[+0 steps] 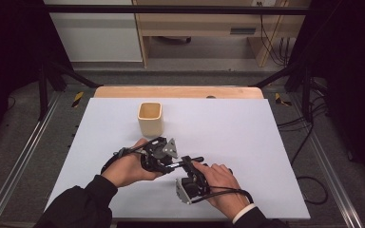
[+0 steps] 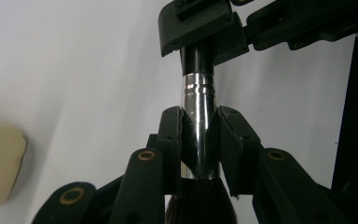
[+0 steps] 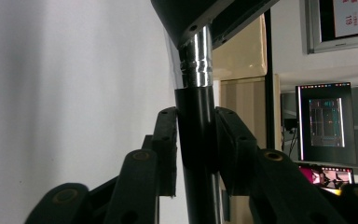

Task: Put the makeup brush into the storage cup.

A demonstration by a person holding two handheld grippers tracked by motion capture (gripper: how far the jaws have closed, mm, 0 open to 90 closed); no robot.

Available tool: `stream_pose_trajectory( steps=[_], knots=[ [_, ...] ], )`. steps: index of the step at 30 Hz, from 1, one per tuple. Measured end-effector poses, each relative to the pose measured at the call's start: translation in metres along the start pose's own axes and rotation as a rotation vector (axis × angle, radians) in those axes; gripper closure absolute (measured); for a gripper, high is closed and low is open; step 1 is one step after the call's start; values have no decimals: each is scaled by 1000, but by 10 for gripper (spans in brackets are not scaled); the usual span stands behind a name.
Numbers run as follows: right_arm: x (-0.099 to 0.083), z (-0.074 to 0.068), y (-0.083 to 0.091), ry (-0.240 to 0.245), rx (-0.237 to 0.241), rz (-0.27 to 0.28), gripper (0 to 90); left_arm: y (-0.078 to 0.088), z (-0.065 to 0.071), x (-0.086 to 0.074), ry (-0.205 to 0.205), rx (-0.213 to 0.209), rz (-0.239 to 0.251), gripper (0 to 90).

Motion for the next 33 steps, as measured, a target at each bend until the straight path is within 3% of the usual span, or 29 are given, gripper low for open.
stream_pose_trajectory(
  steps=[4,5,9,10,12,16,17,18,19,20,21,22,25,30,33],
  knots=[
    [0,-1,1,13,11,3,735,-1,1,-1,4,-8,4,707],
    [0,-4,1,4,33,3,742,-1,3,-1,3,-5,0,705],
    [-3,-6,2,9,49,-13,743,5,6,-1,0,41,21,623],
    [-4,-7,2,-18,51,-19,743,8,5,-2,0,55,28,603],
    [-7,-6,2,-22,54,-17,744,10,5,-3,2,66,35,575],
    [-18,-6,4,-60,49,-47,744,25,1,-11,22,110,109,522],
    [-24,-4,5,-50,46,-46,744,31,0,-16,30,140,137,476],
    [-24,-4,5,-50,46,-46,744,31,0,-16,30,140,137,433],
    [-25,-7,6,-107,46,-73,744,32,0,-19,60,175,185,433],
    [-29,-5,6,-87,45,-73,744,34,1,-21,69,198,206,371],
    [-34,-4,6,-116,43,-85,744,39,1,-26,91,230,267,291],
    [-37,-3,6,-132,34,-93,744,39,1,-26,91,230,267,264],
    [-45,0,6,-164,28,-101,744,53,4,-36,126,265,365,167],
    [-54,3,7,-196,26,-113,744,57,5,-47,135,270,409,100],
    [-59,3,6,-224,27,-131,744,54,3,-57,179,263,461,65]
  ],
)
Point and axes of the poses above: each handheld gripper's, and its own axes: y roughly backward along the jaws, x roughly out of its top, z roughly to its right, the point moved 2 cm from there along -y, roughly forward along the jaws, and after that the axes turned 15 degrees about -x, right-handed, at the moved point
